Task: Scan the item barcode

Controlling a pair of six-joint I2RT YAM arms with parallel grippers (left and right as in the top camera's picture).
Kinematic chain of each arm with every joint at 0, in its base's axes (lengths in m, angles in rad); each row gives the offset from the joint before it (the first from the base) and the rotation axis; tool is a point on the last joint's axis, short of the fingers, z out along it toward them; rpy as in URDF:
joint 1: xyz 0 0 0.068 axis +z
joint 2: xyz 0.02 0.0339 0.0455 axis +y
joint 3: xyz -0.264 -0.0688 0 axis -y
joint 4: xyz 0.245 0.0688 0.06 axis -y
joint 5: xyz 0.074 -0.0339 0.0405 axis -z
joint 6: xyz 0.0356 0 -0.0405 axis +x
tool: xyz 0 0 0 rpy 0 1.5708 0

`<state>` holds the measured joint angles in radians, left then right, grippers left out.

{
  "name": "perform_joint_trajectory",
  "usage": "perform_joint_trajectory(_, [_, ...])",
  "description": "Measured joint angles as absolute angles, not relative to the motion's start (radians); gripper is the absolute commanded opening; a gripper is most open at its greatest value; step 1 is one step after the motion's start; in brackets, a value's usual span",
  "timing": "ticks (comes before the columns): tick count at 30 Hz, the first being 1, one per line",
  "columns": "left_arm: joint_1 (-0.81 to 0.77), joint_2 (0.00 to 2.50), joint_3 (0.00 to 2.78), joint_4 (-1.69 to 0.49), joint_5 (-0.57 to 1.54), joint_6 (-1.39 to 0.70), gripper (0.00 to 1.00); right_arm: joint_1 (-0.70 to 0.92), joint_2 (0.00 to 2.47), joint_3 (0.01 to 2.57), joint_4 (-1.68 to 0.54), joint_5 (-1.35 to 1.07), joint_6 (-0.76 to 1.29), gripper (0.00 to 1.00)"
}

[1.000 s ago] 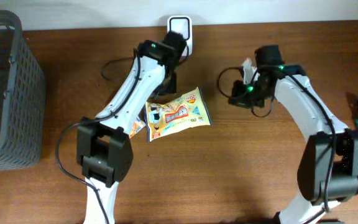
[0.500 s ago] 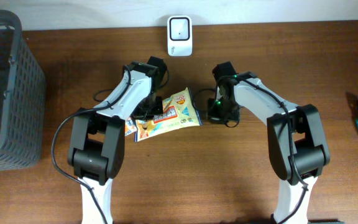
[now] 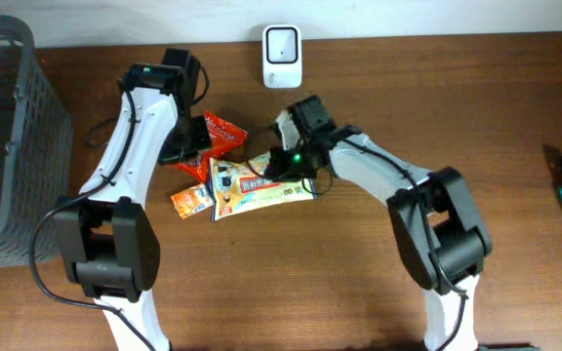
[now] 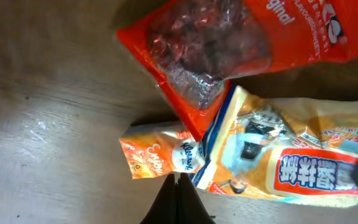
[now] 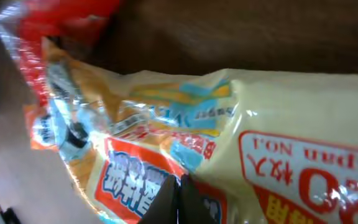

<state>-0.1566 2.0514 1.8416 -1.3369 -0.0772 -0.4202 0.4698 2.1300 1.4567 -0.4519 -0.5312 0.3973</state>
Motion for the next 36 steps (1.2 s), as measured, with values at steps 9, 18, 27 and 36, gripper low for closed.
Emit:
perform_joint_trajectory(9, [-0.279,2.051,1.836,-1.293,0.202,-0.305,0.00,0.437,2.067,1.525,-0.842,-0.283,0.415,0.04])
perform_joint_trajectory(18, [-0.369,2.137,1.666,-1.092,0.228,-0.341,0.00,0.377,2.053,1.529,-0.853,-0.270,0.307,0.04])
perform_joint_trajectory(27, [-0.372,2.157,1.652,-1.151,-0.102,-0.344,0.00,0.297,2.047,1.382,-0.909,-0.119,0.441,0.04])
perform_joint_trajectory(36, [-0.361,2.107,1.749,-1.209,-0.136,-0.459,0.00,0.439,1.960,1.431,-0.579,-0.421,0.431,0.04])
